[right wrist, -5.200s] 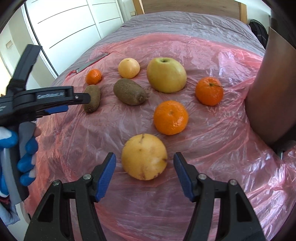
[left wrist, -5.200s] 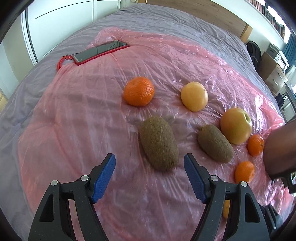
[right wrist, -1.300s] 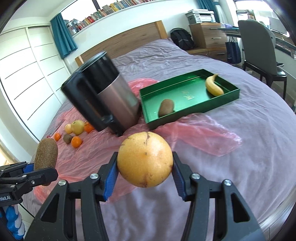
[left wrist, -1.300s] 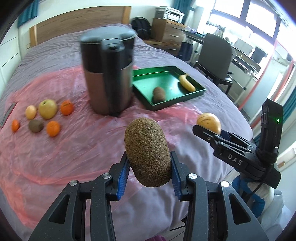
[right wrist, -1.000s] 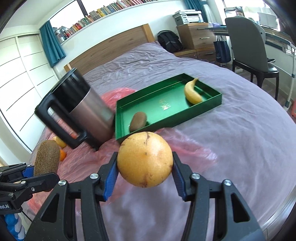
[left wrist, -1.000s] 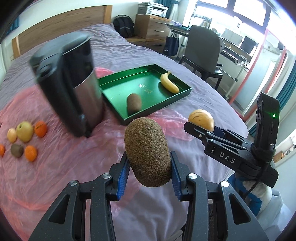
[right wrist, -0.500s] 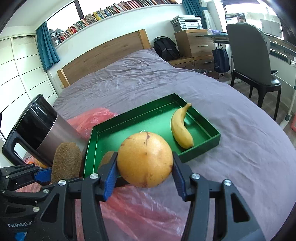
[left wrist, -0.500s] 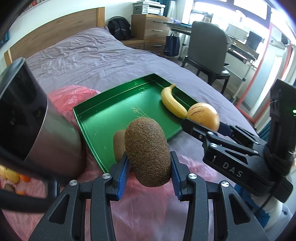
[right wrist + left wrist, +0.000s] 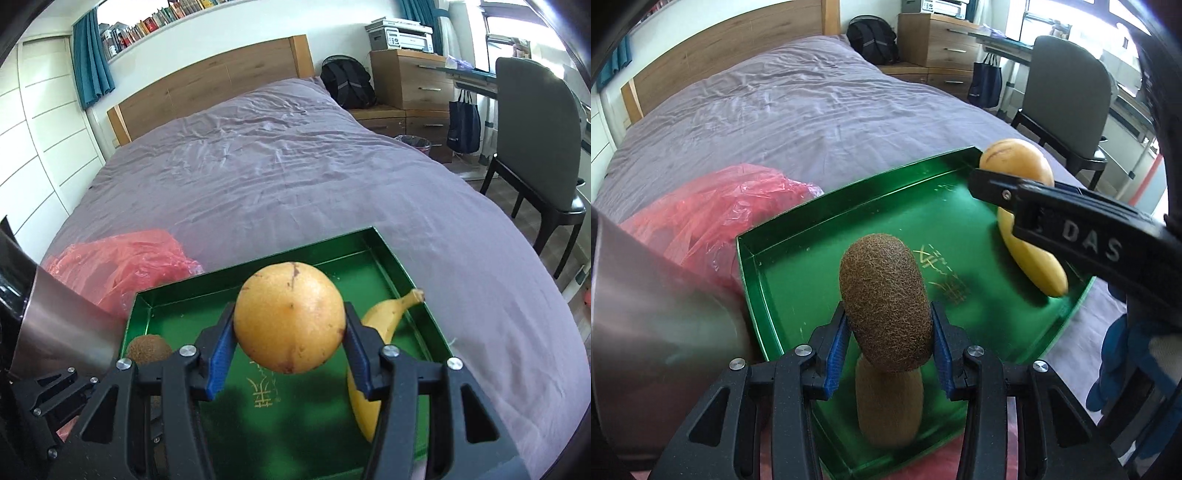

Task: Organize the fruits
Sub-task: 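Carry the kiwi and yellow round fruit over the green tray with both tools, then lower and open both tools to set the fruits in the tray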

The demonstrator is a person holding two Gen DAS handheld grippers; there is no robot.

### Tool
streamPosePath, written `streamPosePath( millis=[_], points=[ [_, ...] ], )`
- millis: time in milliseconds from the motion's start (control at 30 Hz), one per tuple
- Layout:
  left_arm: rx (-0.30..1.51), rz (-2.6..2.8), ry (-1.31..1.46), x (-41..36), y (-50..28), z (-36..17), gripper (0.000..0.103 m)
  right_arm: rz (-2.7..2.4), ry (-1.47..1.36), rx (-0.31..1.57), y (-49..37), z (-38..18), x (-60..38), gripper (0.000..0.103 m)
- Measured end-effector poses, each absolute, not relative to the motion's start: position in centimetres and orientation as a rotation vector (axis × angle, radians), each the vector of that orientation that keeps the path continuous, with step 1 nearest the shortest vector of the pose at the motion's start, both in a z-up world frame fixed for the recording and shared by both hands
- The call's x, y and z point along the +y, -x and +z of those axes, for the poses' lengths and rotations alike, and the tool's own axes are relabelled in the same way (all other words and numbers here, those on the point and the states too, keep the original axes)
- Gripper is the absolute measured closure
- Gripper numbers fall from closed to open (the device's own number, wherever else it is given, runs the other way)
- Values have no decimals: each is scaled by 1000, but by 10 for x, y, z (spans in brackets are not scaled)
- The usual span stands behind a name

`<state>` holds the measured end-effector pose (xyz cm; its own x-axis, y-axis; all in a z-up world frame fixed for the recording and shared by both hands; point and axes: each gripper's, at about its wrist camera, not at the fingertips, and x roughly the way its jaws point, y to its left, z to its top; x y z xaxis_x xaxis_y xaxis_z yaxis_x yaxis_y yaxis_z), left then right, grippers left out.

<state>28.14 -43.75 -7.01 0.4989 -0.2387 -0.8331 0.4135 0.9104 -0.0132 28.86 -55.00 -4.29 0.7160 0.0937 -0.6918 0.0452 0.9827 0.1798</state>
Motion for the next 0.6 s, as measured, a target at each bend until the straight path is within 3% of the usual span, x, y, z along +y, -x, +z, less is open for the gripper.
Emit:
streamPosePath(
  millis=[300,600],
  points=[
    [1029,-368,-173,-438,-301,-96,67,-5,-97,957,-336,-83,-551,16],
    [1046,-373,-182,-438,-302,-106,67,18,-20,983,-341,-99,-538,16]
  ],
)
